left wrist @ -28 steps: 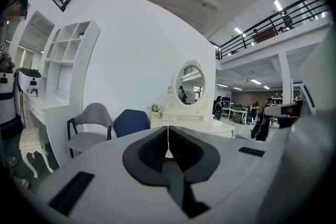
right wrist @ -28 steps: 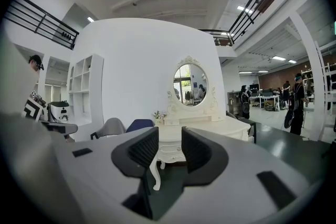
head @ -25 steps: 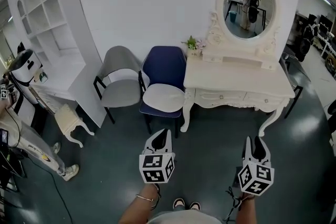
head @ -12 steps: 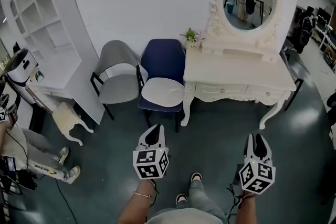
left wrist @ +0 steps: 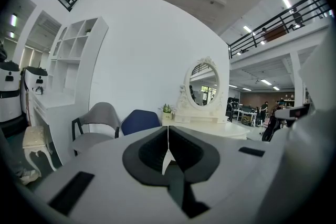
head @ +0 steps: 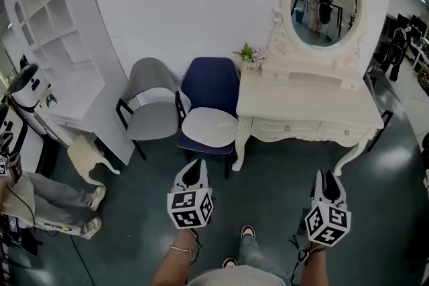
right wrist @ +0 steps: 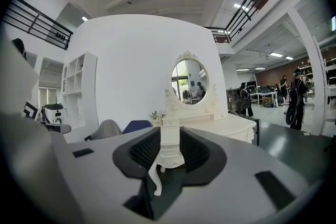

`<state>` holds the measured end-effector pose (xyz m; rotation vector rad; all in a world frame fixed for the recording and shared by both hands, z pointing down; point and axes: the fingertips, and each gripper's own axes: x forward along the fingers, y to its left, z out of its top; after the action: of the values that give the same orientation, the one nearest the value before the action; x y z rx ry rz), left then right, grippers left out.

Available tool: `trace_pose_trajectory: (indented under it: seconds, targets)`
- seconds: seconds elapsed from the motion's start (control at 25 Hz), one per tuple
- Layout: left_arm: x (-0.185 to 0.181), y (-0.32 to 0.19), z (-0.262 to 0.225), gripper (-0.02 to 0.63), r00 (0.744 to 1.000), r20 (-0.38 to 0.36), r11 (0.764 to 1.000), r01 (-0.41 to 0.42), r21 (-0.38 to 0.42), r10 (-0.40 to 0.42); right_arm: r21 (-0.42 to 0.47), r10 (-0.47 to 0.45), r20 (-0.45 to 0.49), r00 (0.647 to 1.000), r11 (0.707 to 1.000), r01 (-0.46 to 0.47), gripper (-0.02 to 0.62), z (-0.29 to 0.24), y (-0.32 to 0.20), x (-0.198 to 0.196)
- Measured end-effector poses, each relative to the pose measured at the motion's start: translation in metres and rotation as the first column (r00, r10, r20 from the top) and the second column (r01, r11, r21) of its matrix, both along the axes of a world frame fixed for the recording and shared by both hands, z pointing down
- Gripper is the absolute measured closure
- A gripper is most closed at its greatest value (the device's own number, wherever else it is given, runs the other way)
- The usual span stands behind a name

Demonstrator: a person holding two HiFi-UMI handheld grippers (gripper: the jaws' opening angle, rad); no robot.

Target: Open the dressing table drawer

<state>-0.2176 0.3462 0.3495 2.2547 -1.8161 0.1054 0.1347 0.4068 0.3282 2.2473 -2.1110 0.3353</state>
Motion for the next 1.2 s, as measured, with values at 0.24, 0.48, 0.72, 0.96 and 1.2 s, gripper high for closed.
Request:
trace_pose_trajectory:
  seconds: [0.24,0.48,0.72,0.96,1.2]
  targets:
    - [0.016,-0.044,-0.006,0.584,1.000,0.000,1.000,0.013,0.002,-0.013,-0.004,-0.014,0.002,1.000,1.000,0.014,0.479,-0.004,-0.050,0.019]
    - [0.033,-0.086,-0.017,0.584,1.000,0.009,1.000,0.024,0.014,-0.024,0.007,-0.026,0.013,1.000,1.000,0.026,0.480,-0.011,-0.098,0.039]
    - [0.053,-0.127,-0.021,0.584,0.999,0.026,0.999,0.027,0.022,-0.027,0.014,-0.032,0.031,0.999,0.999,0.032,0.480,-0.009,-0.143,0.061]
    - [0.071,-0.162,-0.022,0.584,0.999,0.034,0.999,0.025,0.020,-0.026,0.000,-0.034,0.045,0.998,0.999,0.034,0.480,-0.002,-0.180,0.081]
    - [0.080,-0.187,-0.017,0.584,0.999,0.048,1.000,0.018,-0.001,-0.018,-0.003,-0.045,0.060,0.997,0.999,0.045,0.482,0.002,-0.210,0.091]
